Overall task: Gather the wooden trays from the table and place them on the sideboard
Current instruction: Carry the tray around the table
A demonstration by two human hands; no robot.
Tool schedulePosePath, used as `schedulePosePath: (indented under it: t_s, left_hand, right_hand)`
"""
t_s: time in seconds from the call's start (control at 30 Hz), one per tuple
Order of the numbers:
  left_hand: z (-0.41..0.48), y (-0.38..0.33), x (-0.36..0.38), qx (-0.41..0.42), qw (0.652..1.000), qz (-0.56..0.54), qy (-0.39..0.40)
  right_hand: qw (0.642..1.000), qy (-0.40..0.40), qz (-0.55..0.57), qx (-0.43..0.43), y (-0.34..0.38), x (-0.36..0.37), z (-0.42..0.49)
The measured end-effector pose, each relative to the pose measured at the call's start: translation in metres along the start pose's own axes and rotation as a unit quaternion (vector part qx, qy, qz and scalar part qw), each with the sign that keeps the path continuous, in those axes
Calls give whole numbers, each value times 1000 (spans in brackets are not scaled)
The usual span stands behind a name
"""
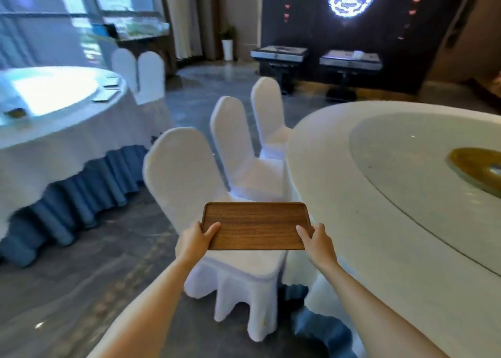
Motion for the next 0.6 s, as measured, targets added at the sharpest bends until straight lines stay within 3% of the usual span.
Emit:
schedulePosePath:
  t_s: [0.3,0.6]
  left_hand:
    - [-11,163,-135,-141,985,24,-97]
    - [18,262,-204,-216,963,15,-159]
  right_hand:
    - [988,116,-6,-98,118,167,-38]
    - [964,207,-22,-166,207,299,-24]
Point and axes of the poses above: each hand's wrist, its own z-axis towards the middle knuckle, its own x-axis out of the palm, y = z × x, the point moved 5 cm from there along z, towards the middle knuckle, and after that the axes turned 4 degrees about z, right-handed, at the moved point
